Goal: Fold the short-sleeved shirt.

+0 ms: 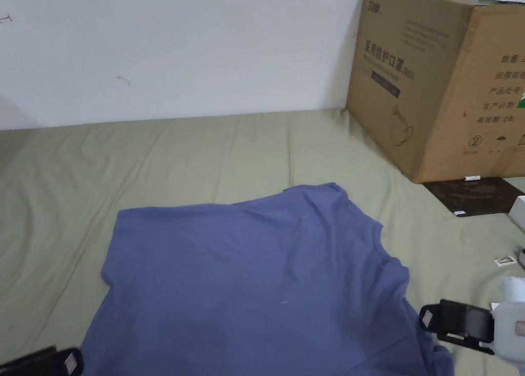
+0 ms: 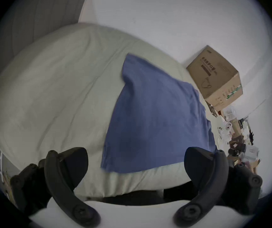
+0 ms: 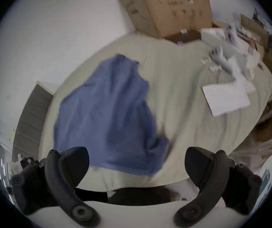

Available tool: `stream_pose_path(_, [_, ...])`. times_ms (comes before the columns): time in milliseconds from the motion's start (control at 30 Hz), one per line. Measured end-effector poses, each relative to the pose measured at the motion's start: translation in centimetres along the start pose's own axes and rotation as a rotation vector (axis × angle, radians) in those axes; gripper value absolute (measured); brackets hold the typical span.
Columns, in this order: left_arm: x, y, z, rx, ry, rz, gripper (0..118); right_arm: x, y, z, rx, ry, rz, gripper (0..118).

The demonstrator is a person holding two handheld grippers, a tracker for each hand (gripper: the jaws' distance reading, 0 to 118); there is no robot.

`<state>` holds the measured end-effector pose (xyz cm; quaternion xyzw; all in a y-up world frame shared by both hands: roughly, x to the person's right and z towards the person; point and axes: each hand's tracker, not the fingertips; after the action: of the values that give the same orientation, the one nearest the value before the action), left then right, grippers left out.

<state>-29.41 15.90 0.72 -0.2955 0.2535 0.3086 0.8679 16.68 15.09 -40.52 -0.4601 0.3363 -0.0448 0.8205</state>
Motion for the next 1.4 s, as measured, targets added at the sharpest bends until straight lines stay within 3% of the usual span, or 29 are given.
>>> stream_pose_path(100, [3.2, 1.5, 2.2, 0.137, 0.033, -0.148, 115, -4.1, 0.3, 2.3, 0.129, 0.057, 0.089, 111])
stream_pose_path(133, [4.3, 1.8, 3.0, 0.187, 0.046, -0.191, 104, -5.3, 0.4, 3.0, 0.18, 0.076, 0.116, 105])
stream_pose_path(167, [5.2, 2.0, 3.6, 0.222, 0.047, -0.206, 84, -6.4, 0.4, 3.4, 0.218, 0.085, 0.147, 83])
stream_pose_path(200, [5.6, 2.2, 4.0, 0.236, 0.047, -0.216, 53, -7.3, 0.3, 3.8, 0.261, 0.083, 0.173, 49])
stream_pose_path(233, [6.0, 2.5, 4.1, 0.22, 0.033, -0.21, 7, -7.3, 0.6, 3.5, 0.3, 0.084, 0.198, 5])
stream_pose_path(267, [6.3, 2.8, 3.9, 0.186, 0.025, -0.208, 0, -7.9, 0.6, 3.3, 0.305, 0.091, 0.221, 0])
stream_pose_path(533, [1.7, 2.2, -4.2, -0.224, 0.162, -0.179, 1, -9.4, -0.7, 1.8, 0.202, 0.066, 0.298, 0])
stream_pose_path(567, [0.3, 1.6, -5.2, -0.241, 0.162, -0.163, 12, -9.2, -1.0, 1.6, 0.182, 0.059, 0.297, 0])
stream_pose_path(600, [-1.0, 1.0, -6.1, -0.267, 0.154, -0.125, 35, -9.0, -1.2, 1.5, 0.173, 0.056, 0.296, 0])
stream_pose_path(667, [-3.0, -0.3, -8.2, -0.326, 0.184, -0.068, 93, -8.1, -1.1, 1.3, 0.153, 0.054, 0.291, 0])
stream_pose_path(700, [-3.6, -0.8, -8.9, -0.34, 0.182, -0.053, 109, -7.9, -1.2, 1.3, 0.149, 0.053, 0.29, 0])
stream_pose_path(733, [-4.1, -1.5, -9.5, -0.341, 0.182, -0.049, 114, -7.6, -1.3, 1.2, 0.146, 0.049, 0.287, 0])
stream_pose_path(967, [-3.6, -3.3, -12.7, -0.422, 0.319, -0.18, 110, -6.4, -0.9, 0.0, 0.105, 0.0, 0.269, 0])
stream_pose_path(1033, [-2.2, -3.2, -11.3, -0.378, 0.299, -0.243, 88, -5.7, -0.8, -0.3, 0.1, -0.031, 0.269, 0])
stream_pose_path(1133, [-1.3, -3.1, -9.3, -0.332, 0.208, -0.254, 1, -4.0, -0.3, -1.0, 0.077, -0.05, 0.228, 0])
stream_pose_path(1200, [-0.8, -3.2, -7.5, -0.294, 0.175, -0.221, 1, -2.8, -0.1, -1.7, 0.06, -0.07, 0.207, 0])
stream_pose_path(1233, [-0.6, -3.2, -6.8, -0.278, 0.169, -0.212, 1, -2.1, 0.1, -2.2, 0.048, -0.081, 0.202, 19])
stream_pose_path(1267, [0.2, -2.5, -5.5, -0.249, 0.167, -0.196, 1, -1.3, 0.3, -2.8, 0.018, -0.093, 0.189, 70])
stream_pose_path(1300, [0.4, -2.4, -4.7, -0.218, 0.162, -0.178, 1, -0.2, 0.3, -3.7, -0.024, -0.112, 0.167, 102])
stream_pose_path(1333, [0.5, -2.3, -4.0, -0.205, 0.143, -0.146, 1, 0.7, 0.4, -4.8, -0.078, -0.138, 0.147, 113])
stream_pose_path(1400, [0.2, -1.8, -3.3, -0.182, 0.12, -0.08, 1, 2.3, 0.4, -6.4, -0.114, -0.16, 0.118, 113])
